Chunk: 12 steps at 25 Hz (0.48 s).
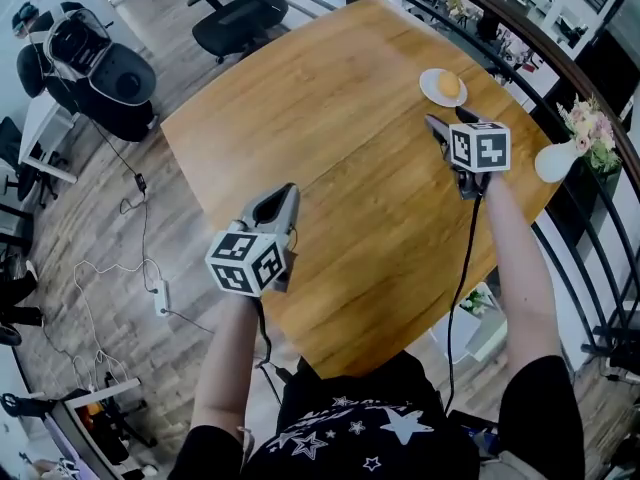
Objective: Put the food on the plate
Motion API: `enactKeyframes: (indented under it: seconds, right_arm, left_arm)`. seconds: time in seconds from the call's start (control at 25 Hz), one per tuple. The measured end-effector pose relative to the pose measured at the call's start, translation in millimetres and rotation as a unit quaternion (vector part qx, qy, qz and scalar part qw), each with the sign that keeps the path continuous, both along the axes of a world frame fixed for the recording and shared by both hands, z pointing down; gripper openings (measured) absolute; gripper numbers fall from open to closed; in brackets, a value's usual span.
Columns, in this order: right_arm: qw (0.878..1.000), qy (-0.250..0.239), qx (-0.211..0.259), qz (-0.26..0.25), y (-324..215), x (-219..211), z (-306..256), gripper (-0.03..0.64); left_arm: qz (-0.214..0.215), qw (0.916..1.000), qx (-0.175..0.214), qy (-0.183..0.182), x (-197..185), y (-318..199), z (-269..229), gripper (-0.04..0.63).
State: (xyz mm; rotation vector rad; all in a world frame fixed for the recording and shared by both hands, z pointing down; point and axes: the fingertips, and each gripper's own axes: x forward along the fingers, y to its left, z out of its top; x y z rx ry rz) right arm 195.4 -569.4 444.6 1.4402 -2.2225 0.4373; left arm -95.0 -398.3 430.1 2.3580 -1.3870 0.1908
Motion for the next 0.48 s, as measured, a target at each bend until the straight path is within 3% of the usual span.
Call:
enactKeyframes:
  seconds: [0.32,0.48]
  right_arm:
    - [0.994,-0.098,0.036,0.023,85.2,-52.4,-46.7,0.271]
    - [0.991,-0.12,0.04,0.05,140.1,-64.1,-42.5,0.228]
  left_arm:
    - [0.016,0.9996,0.006,0.022,-33.9,61.3,-22.4,0.002]
    - [0.033,0.999,0.018,0.023,-47.0,99.8,-29.9,0.002]
